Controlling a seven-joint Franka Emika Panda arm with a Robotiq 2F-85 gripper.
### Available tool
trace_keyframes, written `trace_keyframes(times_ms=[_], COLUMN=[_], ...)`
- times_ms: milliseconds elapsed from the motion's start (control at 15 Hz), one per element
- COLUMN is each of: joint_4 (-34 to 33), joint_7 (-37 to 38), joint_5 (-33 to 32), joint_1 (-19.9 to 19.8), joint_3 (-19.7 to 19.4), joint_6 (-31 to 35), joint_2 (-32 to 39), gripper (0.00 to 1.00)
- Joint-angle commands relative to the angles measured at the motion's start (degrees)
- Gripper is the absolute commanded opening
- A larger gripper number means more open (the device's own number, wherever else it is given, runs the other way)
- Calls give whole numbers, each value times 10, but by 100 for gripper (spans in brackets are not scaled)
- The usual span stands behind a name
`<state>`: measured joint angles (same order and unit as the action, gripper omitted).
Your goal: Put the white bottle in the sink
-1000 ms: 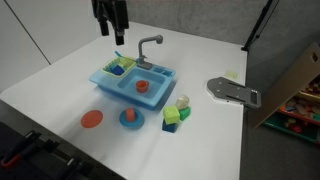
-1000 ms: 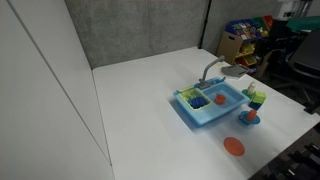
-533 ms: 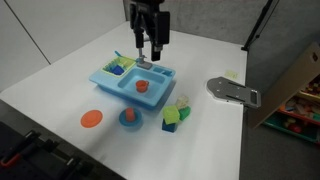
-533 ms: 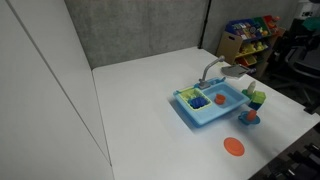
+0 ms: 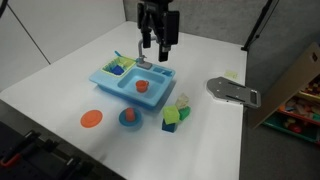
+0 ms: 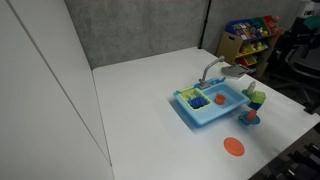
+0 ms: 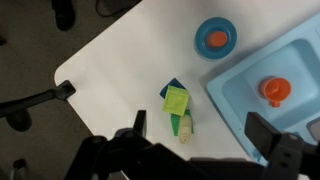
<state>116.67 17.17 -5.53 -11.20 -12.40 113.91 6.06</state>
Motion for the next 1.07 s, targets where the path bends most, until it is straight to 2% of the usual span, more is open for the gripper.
trace_keyframes(times_ms=[0,333,1000], joint_4=[-3,-14,-91], joint_7=[2,-4,11], joint_5=[13,43,67], joint_1=[-2,-6,-13], joint_3=[-1,-4,-20], joint_6=[55,130,209], joint_2=[20,67,212], gripper=[100,100,100])
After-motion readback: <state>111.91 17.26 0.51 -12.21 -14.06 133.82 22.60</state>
